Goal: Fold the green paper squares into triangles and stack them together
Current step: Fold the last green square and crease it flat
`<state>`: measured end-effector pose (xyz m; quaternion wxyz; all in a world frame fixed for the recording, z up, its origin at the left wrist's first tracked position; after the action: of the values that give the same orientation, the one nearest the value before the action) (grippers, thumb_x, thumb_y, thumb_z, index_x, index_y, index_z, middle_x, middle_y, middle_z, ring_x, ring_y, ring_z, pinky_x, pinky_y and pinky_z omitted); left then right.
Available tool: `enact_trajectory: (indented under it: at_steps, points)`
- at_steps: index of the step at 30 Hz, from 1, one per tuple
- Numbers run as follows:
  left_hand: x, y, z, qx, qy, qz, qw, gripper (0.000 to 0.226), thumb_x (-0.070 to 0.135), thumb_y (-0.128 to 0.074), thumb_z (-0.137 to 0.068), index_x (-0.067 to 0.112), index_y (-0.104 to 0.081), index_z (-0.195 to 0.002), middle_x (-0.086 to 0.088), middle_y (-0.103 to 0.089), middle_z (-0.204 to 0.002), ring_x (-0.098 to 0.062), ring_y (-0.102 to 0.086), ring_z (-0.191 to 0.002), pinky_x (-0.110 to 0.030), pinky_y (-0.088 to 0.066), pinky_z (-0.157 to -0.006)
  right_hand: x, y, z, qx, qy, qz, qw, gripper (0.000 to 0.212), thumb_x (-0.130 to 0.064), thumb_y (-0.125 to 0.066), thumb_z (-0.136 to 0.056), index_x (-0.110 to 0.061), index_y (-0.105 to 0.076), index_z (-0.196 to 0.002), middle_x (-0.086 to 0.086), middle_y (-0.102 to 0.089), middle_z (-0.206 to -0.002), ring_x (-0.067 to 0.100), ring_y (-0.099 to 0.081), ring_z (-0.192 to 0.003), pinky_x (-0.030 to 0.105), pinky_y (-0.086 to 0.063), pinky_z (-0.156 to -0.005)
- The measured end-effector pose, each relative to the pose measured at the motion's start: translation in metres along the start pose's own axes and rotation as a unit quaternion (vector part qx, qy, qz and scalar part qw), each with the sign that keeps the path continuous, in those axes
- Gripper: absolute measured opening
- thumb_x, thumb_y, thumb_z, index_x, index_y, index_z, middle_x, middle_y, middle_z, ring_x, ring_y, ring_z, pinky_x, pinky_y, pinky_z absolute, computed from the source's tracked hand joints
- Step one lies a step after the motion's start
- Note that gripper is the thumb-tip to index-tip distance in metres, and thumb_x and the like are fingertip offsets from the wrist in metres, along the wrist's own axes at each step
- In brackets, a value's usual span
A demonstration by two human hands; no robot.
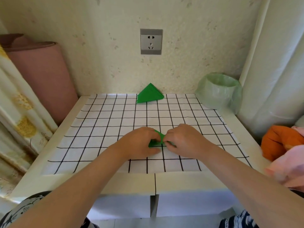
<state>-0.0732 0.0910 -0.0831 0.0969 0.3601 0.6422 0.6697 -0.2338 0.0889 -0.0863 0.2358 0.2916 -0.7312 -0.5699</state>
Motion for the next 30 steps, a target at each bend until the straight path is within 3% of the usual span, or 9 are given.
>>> enact_trajectory:
  at_steps: [3, 9, 16, 23, 30]
  points:
    - [-0.003, 0.010, -0.002, 0.047, 0.035, -0.019, 0.998, 0.017, 0.033, -0.058, -0.093, 0.032, -0.071, -0.104, 0.015, -0.069, -0.089, -0.007, -0.059, -0.078, -0.030, -0.052, -0.070, 0.005, 0.009, -0.006, 0.021, -0.040, -0.073, 0.996, 0.021, -0.026, -0.051, -0.090, -0.025, -0.070, -0.080, -0.009, -0.061, -0.066, 0.012, -0.051, -0.056, 0.028, -0.043, -0.063]
    - [0.001, 0.034, 0.001, 0.121, 0.090, -0.049, 0.987, 0.014, 0.033, -0.059, -0.092, 0.033, -0.073, -0.095, 0.014, -0.071, -0.080, -0.006, -0.060, -0.068, -0.022, -0.045, -0.060, 0.008, 0.039, -0.011, 0.082, -0.074, -0.143, 0.983, 0.016, -0.023, -0.060, -0.086, -0.027, -0.073, -0.077, -0.016, -0.064, -0.064, 0.009, -0.056, -0.057, 0.021, -0.044, -0.060]
    - [0.006, 0.045, 0.005, 0.148, 0.105, 0.023, 0.983, 0.013, 0.036, -0.062, -0.091, 0.034, -0.073, -0.098, 0.015, -0.071, -0.083, -0.004, -0.062, -0.071, -0.024, -0.050, -0.064, 0.003, 0.040, -0.015, 0.119, -0.111, -0.212, 0.964, 0.011, -0.026, -0.064, -0.083, -0.029, -0.074, -0.081, -0.020, -0.066, -0.071, 0.004, -0.063, -0.068, 0.023, -0.049, -0.065]
    - [0.013, 0.046, 0.003, 0.156, 0.083, 0.010, 0.984, 0.016, 0.035, -0.059, -0.093, 0.029, -0.073, -0.097, 0.011, -0.071, -0.077, -0.008, -0.063, -0.066, -0.035, -0.054, -0.064, -0.005, 0.049, -0.018, 0.149, -0.111, -0.180, 0.966, 0.009, -0.033, -0.065, -0.082, -0.032, -0.073, -0.085, -0.025, -0.065, -0.075, -0.002, -0.060, -0.073, 0.031, -0.045, -0.087]
    - [0.017, 0.053, 0.005, 0.158, 0.076, -0.003, 0.985, 0.015, 0.034, -0.058, -0.093, 0.029, -0.071, -0.096, 0.010, -0.072, -0.081, -0.008, -0.063, -0.070, -0.033, -0.053, -0.062, -0.008, 0.057, -0.021, 0.166, -0.109, -0.134, 0.971, 0.007, -0.031, -0.065, -0.079, -0.030, -0.070, -0.074, -0.022, -0.062, -0.067, 0.000, -0.053, -0.062, 0.032, -0.043, -0.085]
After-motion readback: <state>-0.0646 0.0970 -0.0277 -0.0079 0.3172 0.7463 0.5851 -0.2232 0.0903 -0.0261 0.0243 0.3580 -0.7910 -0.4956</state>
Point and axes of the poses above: each hand's wrist, its own z-axis away from the middle knuckle, its own y-axis out of the back of the hand, x = y × z, the point moved 4 cm from there along -z, towards the middle knuckle
